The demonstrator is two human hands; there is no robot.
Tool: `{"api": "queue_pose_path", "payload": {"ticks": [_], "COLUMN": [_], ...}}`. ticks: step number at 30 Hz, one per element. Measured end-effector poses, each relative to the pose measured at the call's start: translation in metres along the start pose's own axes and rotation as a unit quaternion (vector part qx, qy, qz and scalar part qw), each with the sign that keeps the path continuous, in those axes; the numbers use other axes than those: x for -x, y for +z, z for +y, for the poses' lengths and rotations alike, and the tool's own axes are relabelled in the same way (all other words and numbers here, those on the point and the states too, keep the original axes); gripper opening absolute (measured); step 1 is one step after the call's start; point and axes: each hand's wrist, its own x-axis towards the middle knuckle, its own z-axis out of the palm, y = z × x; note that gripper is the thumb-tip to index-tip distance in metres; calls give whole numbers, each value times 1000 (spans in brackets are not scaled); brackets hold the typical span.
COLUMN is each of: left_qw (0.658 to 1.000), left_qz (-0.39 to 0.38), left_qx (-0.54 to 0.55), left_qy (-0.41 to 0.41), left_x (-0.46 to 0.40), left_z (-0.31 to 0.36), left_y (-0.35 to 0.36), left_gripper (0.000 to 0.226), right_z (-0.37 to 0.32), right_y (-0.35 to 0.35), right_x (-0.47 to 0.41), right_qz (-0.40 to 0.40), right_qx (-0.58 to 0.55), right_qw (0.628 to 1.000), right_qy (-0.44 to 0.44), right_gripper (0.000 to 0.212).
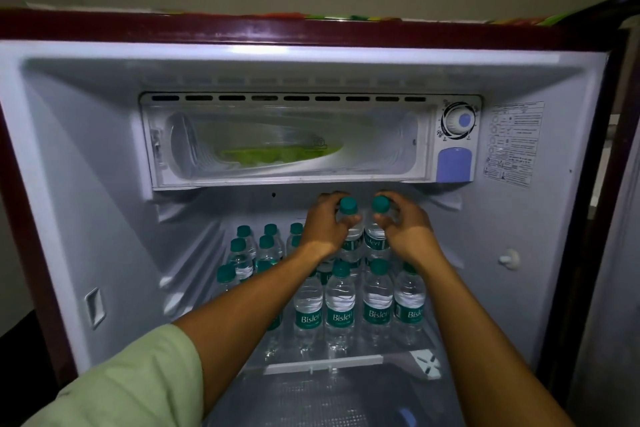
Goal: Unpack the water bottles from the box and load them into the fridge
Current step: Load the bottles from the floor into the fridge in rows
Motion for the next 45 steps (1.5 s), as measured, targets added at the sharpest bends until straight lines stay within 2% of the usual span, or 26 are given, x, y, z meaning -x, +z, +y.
{"api": "queue_pose_path", "payload": {"ticks": [4,9,15,20,25,28,32,36,45], "left_qw": [1000,997,981,965,943,939,940,944,934], "left_qz": [-10,-61,-87,-115,-105,-106,-111,-121,-118], "left_qx": [-1,-50,-172,-234,-315,-325,-319,-299,-333], "left_qy": [-4,-12,-20,-26,-23,-37,-51,-68,-54], "left_x": [-12,-30,-48,-57,-62,-63,-62,-62,-62], "left_z": [-10,-21,-37,-46,-53,-56,-62,-67,-75], "left_y": [10,16,30,36,42,48,55,60,67], "left_gripper": [36,25,29,37,43,40,37,42,48], "right_z": [7,22,46,61,70,75,83,89,90], "right_y": [2,3,10,14,16,19,23,25,29], "right_x": [-16,-30,-41,-48,-54,-56,-59,-60,-57], "right_qz": [-18,-26,-64,-85,-108,-114,-121,-131,-133], "right_qx": [27,64,125,152,184,196,217,226,264], "right_qw": [999,997,989,983,976,973,967,963,953], "right_qy": [13,24,41,53,53,50,55,69,60], "right_gripper": [38,38,33,38,29,28,36,45,47]}}
